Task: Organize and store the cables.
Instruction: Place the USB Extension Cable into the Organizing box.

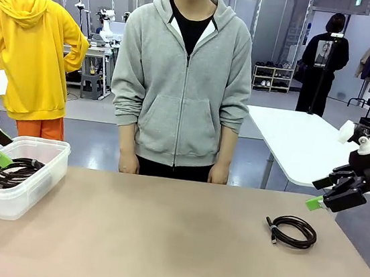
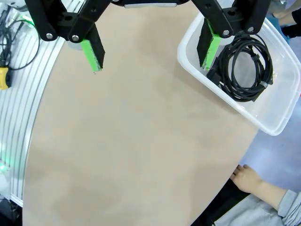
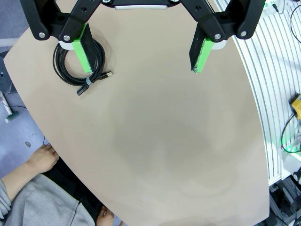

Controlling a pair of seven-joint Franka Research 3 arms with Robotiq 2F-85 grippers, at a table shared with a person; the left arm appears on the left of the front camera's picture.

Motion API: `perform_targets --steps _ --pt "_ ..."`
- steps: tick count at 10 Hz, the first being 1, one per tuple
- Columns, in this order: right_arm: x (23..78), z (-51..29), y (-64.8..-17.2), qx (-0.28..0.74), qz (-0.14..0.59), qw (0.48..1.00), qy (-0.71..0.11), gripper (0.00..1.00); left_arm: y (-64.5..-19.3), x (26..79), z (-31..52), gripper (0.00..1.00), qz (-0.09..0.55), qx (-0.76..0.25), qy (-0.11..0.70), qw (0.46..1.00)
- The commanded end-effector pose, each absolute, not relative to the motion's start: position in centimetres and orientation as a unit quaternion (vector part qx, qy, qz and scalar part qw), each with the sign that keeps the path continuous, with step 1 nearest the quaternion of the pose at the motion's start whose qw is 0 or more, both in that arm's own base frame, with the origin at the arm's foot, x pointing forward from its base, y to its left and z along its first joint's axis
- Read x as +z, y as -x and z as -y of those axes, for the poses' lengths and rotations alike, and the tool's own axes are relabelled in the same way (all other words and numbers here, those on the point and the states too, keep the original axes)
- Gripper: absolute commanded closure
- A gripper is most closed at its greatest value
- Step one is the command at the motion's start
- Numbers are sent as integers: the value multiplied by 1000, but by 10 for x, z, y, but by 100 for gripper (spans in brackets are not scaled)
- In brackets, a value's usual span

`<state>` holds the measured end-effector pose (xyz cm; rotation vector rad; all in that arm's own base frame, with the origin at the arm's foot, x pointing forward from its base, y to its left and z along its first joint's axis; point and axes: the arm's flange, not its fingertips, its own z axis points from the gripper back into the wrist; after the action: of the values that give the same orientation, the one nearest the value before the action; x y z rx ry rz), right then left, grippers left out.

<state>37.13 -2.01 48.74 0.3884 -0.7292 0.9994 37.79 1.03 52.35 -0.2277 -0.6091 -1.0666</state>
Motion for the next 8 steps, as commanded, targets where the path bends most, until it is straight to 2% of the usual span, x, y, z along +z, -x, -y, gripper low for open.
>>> perform_targets --steps 1,2,3,5,6,8 --pt "489 18 -373 457 341 802 -179 0 -376 526 -8 0 281 -491 103 818" --pt "487 20 -371 465 340 797 -181 0 -376 526 -8 0 281 -491 103 818" --pt "496 3 -375 421 316 839 -135 0 -376 526 -8 0 281 -491 103 818" --pt "504 -30 -412 283 234 927 -74 0 -376 526 -8 0 281 -491 103 818" --pt "508 -45 -428 243 197 949 -36 0 -376 526 -8 0 281 -491 103 818" --pt "509 -62 -461 191 111 974 -39 0 -376 526 -8 0 281 -491 103 818"
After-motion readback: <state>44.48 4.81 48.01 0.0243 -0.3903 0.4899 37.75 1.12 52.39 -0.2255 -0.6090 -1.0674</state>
